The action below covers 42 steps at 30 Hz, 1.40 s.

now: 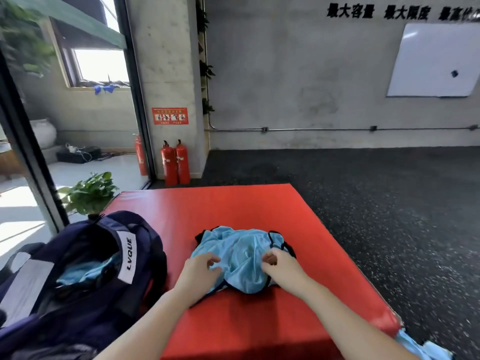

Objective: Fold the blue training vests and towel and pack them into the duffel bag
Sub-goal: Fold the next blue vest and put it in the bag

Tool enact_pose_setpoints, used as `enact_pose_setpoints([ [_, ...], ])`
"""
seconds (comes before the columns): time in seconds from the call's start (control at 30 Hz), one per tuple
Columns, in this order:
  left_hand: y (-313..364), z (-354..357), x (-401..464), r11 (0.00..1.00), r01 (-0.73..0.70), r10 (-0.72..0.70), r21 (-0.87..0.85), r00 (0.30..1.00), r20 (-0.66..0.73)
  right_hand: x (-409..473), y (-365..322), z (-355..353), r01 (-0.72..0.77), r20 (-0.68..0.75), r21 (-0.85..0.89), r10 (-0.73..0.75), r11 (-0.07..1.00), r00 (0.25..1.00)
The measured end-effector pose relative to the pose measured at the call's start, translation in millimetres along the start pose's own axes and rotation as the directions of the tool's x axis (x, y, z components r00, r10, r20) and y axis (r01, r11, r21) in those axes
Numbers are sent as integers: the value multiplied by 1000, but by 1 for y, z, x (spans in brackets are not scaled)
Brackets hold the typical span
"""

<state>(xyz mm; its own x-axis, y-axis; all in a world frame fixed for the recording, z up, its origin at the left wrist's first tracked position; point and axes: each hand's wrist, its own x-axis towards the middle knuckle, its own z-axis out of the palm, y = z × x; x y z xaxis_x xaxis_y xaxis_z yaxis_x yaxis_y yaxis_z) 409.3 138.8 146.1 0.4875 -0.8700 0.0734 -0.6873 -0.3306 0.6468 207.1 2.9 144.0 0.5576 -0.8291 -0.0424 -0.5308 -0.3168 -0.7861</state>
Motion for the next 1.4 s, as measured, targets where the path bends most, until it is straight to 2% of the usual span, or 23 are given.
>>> enact_pose_setpoints([
  [0.1, -27, 18, 5, 1000, -27, 27, -10, 1000, 4, 15, 14, 13, 6, 76, -100, 2, 995, 997],
  [0.23, -38, 26, 22, 980, -181, 168, 83, 976, 138, 48, 20, 17, 67, 174, -244, -24, 967, 984],
  [0.4, -47, 22, 37, 955, -228, 180, 188, 953, 242, 82, 44, 9, 54, 143, -386, 2, 921, 990],
  [0.6, -55, 14, 53, 935, -276, 217, 223, 943, 254, 82, 35, 13, 136, 101, -444, -101, 886, 990],
  [0.7, -47, 10, 53, 958, -225, 196, 178, 966, 167, 68, 19, 23, 263, 139, -409, -225, 874, 964],
  [0.83, -28, 4, 48, 991, -121, 121, -63, 993, -10, 51, 11, 42, 430, 207, -418, -377, 800, 903],
  [0.93, -20, -2, 45, 971, -118, 94, -208, 988, -122, 47, 10, 47, 430, 87, -464, -443, 775, 892],
  [1.0, -18, -8, 42, 959, -131, 79, -253, 976, -203, 47, 4, 40, 351, -30, -468, -411, 811, 911],
  [1.1, -21, -22, 39, 977, -148, 97, -151, 949, -301, 48, -4, 19, 193, -138, -428, -275, 883, 952],
  [1.17, -27, -31, 37, 989, -132, 101, -73, 938, -331, 48, -5, 6, 147, -215, -356, -233, 923, 948],
  [1.33, -37, -50, 37, 992, -117, 124, 43, 884, -450, 43, -9, -15, 175, -307, -101, -198, 979, 931],
  [1.4, -35, -57, 38, 994, -101, 104, 33, 860, -500, 42, -9, -22, 200, -328, -35, -200, 979, 923],
])
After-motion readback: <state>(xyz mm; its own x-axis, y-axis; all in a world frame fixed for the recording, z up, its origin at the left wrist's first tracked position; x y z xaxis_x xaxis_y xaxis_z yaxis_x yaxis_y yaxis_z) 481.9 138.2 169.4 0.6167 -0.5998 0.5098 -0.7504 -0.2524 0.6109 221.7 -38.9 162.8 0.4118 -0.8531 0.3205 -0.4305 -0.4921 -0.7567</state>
